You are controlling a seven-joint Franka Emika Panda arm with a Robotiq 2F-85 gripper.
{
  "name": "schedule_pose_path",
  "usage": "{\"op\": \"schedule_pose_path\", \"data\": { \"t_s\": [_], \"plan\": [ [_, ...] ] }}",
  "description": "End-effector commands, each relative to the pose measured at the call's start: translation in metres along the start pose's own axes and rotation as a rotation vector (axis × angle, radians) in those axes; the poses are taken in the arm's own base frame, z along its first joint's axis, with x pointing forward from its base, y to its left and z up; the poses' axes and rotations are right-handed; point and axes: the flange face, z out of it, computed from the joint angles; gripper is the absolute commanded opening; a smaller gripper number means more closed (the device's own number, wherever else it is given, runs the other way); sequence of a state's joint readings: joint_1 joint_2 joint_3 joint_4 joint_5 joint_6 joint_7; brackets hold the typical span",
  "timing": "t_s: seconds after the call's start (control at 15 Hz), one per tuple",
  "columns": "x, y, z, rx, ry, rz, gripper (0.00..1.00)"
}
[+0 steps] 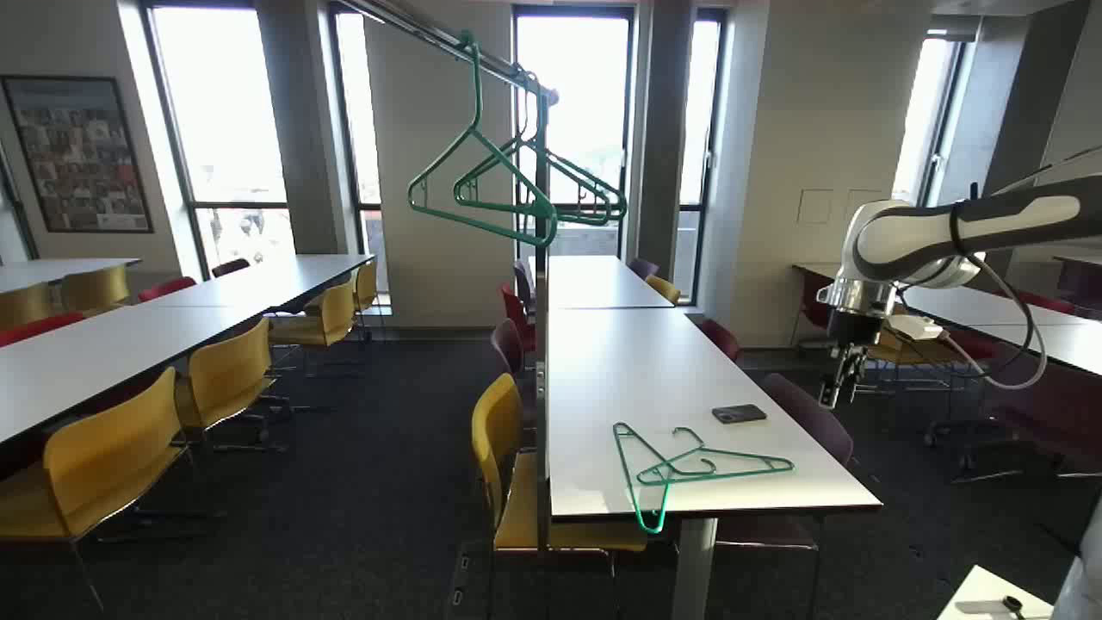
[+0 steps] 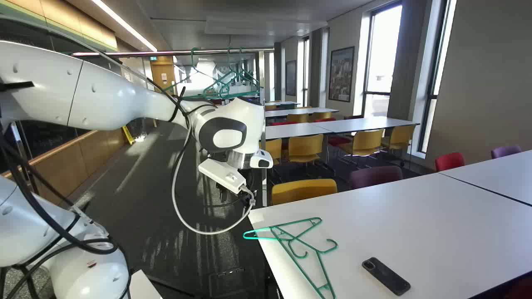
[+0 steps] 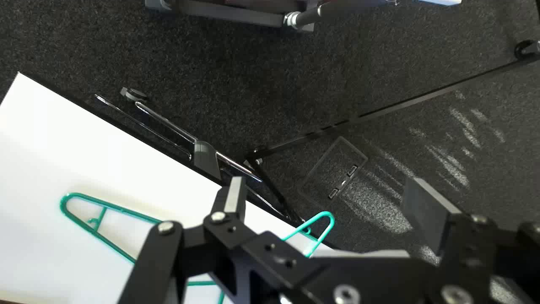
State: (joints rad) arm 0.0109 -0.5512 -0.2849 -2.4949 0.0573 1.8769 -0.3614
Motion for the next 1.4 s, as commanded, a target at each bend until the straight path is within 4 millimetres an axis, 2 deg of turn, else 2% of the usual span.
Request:
{"op": "schedule_pose_path", "data": {
  "t_s": [0.0, 0.53, 0.6, 1.07, 1.2, 1.33],
  "plan": [
    [0.000, 0.000, 0.000, 0.000, -0.002, 0.000, 1.00],
    [0.001, 0.000, 0.001, 0.001, -0.004, 0.001, 1.00],
    [0.005, -0.008, -0.002, -0.010, 0.003, -0.024, 1.00],
    [0.029, -0.142, -0.049, -0.183, 0.086, -0.344, 1.00],
    [0.033, -0.170, -0.066, -0.209, 0.189, -0.390, 1.00],
    [0.037, -0.184, -0.082, -0.190, 0.308, -0.386, 1.00]
  ]
}}
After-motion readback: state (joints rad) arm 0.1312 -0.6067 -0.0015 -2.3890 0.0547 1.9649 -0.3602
